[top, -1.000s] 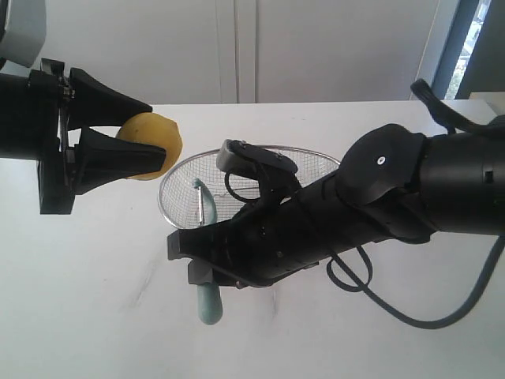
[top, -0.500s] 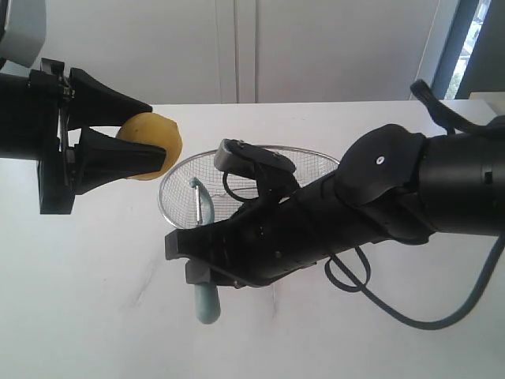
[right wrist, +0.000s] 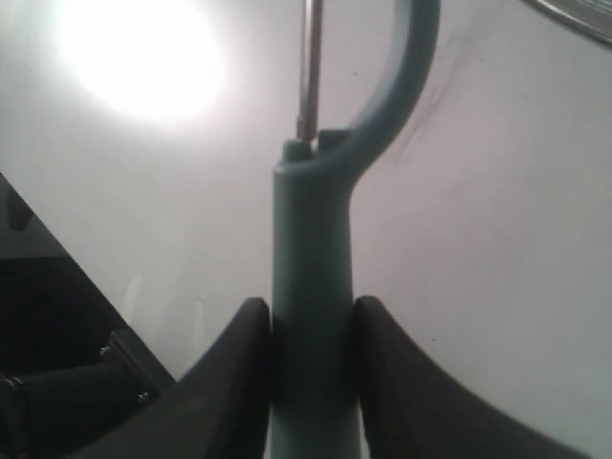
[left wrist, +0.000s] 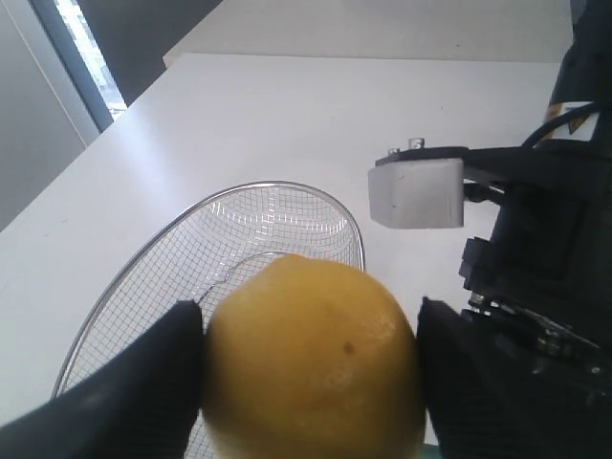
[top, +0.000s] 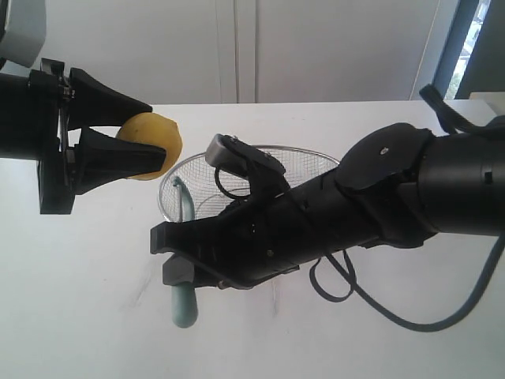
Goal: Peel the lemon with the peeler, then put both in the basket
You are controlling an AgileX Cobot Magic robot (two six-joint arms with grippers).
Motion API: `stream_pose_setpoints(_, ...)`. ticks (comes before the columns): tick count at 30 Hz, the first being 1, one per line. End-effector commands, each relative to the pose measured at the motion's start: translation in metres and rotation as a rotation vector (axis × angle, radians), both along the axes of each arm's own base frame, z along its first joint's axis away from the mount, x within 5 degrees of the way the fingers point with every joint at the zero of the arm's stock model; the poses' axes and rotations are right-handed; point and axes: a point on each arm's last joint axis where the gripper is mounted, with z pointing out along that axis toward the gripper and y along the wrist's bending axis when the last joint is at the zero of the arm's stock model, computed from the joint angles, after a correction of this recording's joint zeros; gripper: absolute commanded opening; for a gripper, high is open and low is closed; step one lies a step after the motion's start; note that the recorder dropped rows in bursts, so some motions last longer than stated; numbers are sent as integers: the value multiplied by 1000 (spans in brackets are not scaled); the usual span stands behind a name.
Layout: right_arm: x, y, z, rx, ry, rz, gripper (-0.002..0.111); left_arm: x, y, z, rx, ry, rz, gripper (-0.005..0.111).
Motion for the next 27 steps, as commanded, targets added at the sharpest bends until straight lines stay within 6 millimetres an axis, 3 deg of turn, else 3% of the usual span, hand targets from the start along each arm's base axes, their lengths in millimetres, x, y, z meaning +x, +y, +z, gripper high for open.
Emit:
stream_pose_setpoints(1, -2, 4, 6, 58, -3, 22, 0, -4, -2, 4, -35, 7, -8, 0)
stream_pose_setpoints(8, -3, 3, 11, 78, -5, 16, 0, -3, -1, 4, -33, 5, -2, 0)
stream_pose_setpoints(16, -1, 5, 35, 128, -85, 37, 0, -3, -1, 4, -33, 5, -2, 0)
stream_pose_setpoints(27, 0, 2, 38, 113, -114, 46, 0, -3, -1, 3, -28, 3, -2, 0)
